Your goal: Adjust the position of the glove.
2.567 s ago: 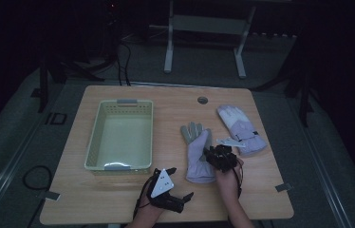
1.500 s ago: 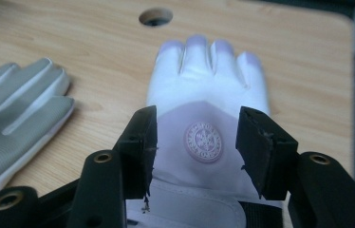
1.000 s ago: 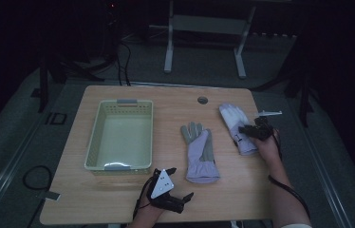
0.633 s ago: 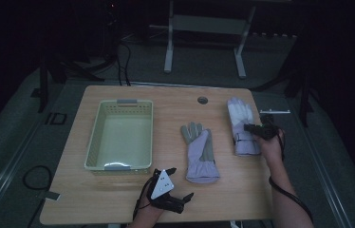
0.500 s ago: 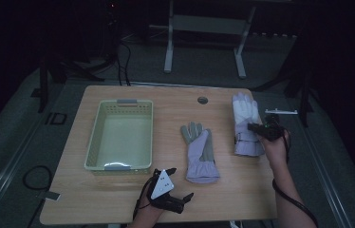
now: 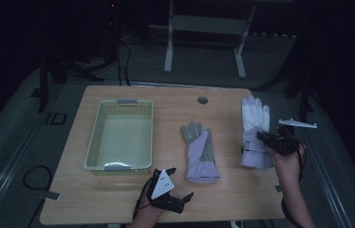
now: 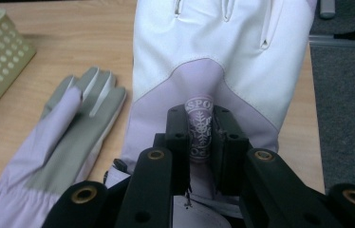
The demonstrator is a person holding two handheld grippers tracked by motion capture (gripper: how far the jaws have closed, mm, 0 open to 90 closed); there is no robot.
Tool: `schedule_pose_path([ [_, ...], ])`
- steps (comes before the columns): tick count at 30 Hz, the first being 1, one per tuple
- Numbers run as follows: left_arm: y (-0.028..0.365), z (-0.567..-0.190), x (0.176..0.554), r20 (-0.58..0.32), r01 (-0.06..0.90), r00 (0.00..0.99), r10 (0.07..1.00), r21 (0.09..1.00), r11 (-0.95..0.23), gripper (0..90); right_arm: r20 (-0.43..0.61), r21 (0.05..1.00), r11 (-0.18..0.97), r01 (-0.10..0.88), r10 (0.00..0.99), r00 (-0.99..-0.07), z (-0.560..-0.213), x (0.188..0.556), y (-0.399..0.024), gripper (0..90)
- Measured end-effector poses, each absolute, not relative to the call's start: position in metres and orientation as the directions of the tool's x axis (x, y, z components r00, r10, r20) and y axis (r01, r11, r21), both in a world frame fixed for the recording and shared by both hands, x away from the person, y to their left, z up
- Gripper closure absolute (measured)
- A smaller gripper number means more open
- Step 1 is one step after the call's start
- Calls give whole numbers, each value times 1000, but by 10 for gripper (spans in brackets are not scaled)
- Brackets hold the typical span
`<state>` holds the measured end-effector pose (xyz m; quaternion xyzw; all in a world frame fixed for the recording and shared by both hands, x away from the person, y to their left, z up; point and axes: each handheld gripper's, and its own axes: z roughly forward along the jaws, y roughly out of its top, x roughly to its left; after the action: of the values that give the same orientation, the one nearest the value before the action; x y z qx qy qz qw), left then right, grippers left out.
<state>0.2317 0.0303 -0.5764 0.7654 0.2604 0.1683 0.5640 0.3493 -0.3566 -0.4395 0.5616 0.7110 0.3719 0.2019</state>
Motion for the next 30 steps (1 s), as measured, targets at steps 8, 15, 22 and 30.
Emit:
schedule_pose_path([
  [8,31,-576,232,-41,216,805,592,949,-228,2,137,750,67,658,958,-253,-451,323,-364,787],
  [15,31,-576,232,-40,215,806,590,949,-229,2,123,728,82,681,961,-247,-472,317,-359,783],
  [22,31,-576,232,-42,215,808,588,950,-228,2,96,697,94,711,970,-222,-497,333,-351,775],
  [30,31,-576,232,-44,217,808,588,950,-227,2,81,654,129,746,968,-238,-526,354,-343,763],
])
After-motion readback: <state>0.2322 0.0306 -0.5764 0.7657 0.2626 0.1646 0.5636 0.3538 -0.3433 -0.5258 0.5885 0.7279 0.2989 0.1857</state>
